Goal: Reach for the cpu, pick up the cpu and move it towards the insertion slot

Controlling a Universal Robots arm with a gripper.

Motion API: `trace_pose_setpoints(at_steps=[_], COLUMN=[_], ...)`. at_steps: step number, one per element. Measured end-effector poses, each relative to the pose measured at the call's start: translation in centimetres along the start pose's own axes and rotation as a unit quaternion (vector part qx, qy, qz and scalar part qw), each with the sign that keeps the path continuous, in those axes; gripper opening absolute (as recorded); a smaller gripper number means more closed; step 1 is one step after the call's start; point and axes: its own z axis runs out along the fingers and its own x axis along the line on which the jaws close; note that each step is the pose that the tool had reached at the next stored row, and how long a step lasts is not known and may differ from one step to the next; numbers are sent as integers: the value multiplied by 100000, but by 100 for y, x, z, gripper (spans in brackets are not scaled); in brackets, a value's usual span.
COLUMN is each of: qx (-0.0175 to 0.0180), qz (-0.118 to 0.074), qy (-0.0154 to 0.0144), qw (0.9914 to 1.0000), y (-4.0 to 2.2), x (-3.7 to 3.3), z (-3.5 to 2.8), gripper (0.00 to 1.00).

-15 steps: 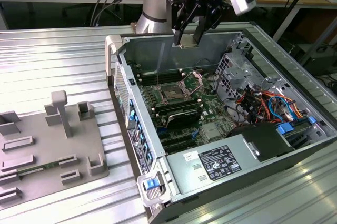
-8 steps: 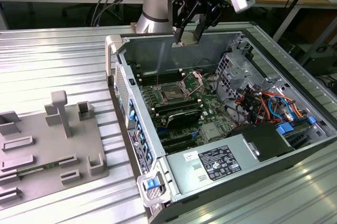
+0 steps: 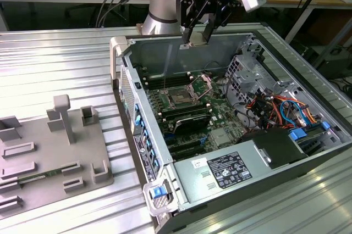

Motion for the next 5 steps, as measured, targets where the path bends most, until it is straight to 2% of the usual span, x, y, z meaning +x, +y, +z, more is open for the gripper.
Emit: trace_pose_setpoints(at_steps=[5], qx=[-7], qz=[4], qy=[-3], qw=[100000], y=[6], x=[-14], z=[8], gripper=[55])
